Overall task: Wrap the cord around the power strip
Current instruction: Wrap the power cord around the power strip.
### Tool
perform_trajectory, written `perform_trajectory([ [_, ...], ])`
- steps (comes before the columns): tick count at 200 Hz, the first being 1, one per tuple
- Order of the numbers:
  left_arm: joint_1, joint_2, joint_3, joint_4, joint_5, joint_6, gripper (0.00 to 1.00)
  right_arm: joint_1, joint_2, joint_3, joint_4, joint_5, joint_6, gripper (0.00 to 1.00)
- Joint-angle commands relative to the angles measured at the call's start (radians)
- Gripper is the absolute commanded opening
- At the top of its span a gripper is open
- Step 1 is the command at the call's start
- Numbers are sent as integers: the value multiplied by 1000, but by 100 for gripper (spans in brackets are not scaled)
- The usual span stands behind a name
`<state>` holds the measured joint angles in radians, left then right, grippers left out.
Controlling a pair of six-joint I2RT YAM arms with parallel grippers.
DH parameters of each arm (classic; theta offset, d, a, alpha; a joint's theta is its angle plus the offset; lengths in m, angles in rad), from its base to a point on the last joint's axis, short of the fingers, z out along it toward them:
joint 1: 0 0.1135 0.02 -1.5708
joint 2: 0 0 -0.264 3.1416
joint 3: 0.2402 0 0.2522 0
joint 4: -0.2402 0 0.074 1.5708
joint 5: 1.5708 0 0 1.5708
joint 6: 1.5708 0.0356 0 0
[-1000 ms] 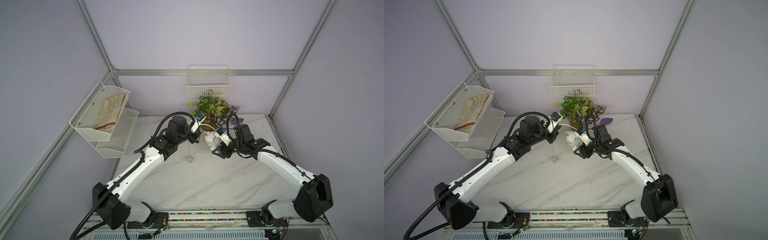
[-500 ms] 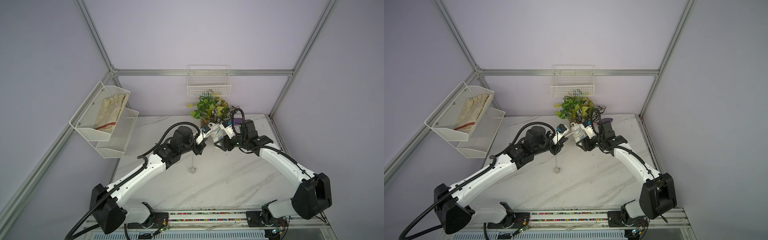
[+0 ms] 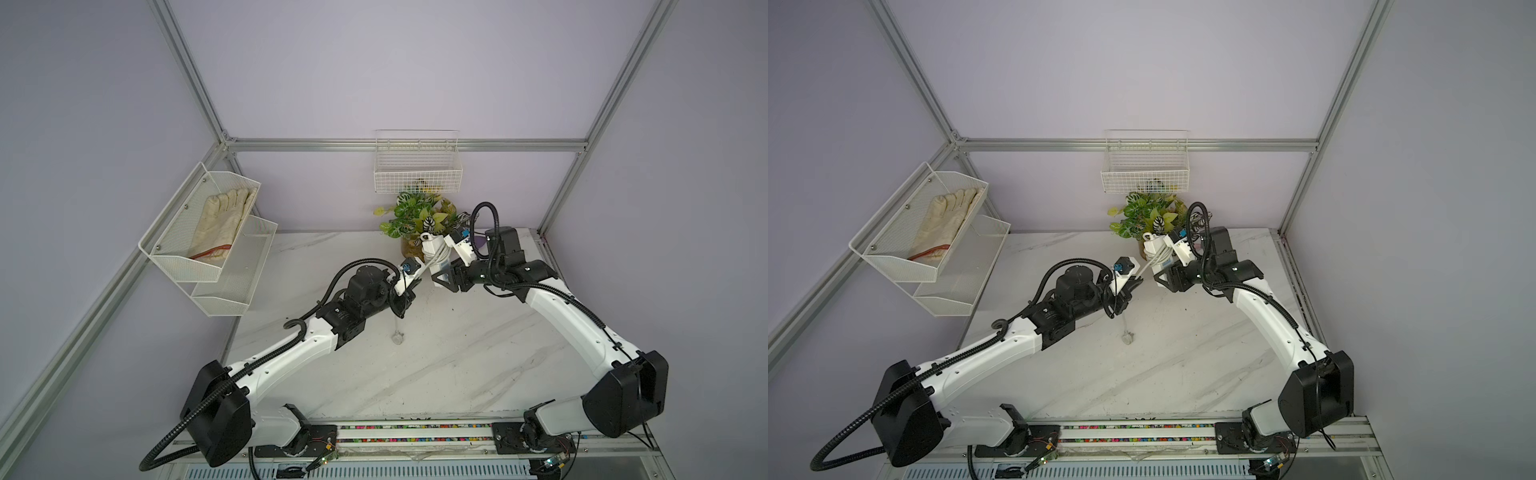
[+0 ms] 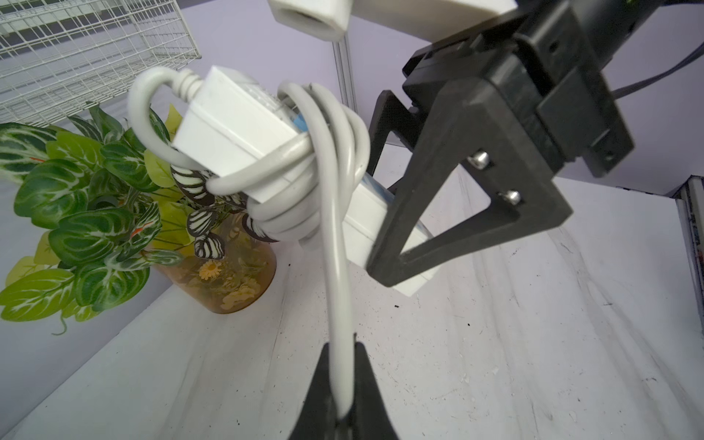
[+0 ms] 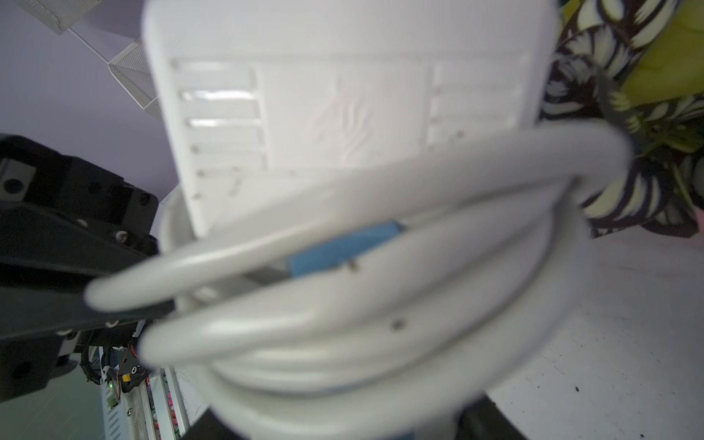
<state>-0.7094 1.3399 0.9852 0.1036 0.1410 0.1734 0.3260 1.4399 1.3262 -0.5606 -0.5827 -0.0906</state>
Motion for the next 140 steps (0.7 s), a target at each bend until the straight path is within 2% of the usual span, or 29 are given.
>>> perform_trajectory([
  [1,-7,44,-73,118,19,-36,9,-19,-44,38,18,-37,-11,0],
  [33,-7,116,-171,315,52,-91,15,-18,-58,22,23,-71,-6,0],
  [66,-7,171,-204,403,60,-117,18,-19,-59,25,14,-78,-9,0],
  [106,-7,195,-292,536,19,-142,18,-19,-59,57,-16,-66,-21,0],
  [140,-7,232,-333,606,45,-181,14,-20,-50,85,-30,-84,-28,0],
])
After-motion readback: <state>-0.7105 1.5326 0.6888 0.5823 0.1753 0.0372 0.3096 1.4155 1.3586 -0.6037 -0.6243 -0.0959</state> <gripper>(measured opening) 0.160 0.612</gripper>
